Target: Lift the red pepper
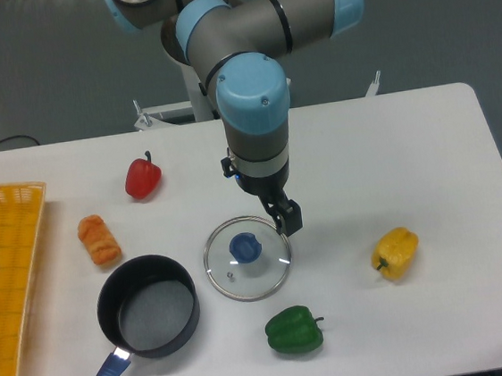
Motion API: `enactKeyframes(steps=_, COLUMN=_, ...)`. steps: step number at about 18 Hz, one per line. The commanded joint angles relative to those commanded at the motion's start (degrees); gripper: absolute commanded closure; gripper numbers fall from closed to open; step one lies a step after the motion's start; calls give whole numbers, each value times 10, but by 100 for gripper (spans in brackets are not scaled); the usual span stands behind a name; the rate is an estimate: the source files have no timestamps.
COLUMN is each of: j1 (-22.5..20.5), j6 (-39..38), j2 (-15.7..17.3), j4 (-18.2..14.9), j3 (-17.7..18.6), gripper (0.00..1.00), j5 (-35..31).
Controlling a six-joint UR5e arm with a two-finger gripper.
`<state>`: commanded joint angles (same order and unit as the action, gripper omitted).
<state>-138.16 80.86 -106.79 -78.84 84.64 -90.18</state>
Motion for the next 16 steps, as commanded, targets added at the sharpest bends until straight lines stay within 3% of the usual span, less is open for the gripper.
enactKeyframes(steps=4, j1=1, j6=-1, j2=0, j4=1, j3=6, gripper=0, j5=1)
enactKeyframes(steps=8, j1=5, j6=-8, j2=-11, j4=47, j3=11, gripper=0, j5=16)
enactKeyframes(steps=12, j1=8, j6=-28, j2=-16, j4=61, j3=15, gripper=0, j5=9)
enactKeyframes(steps=16, j1=7, j6=-61, j2=-22, j4=101, j3=28, gripper=0, j5=11)
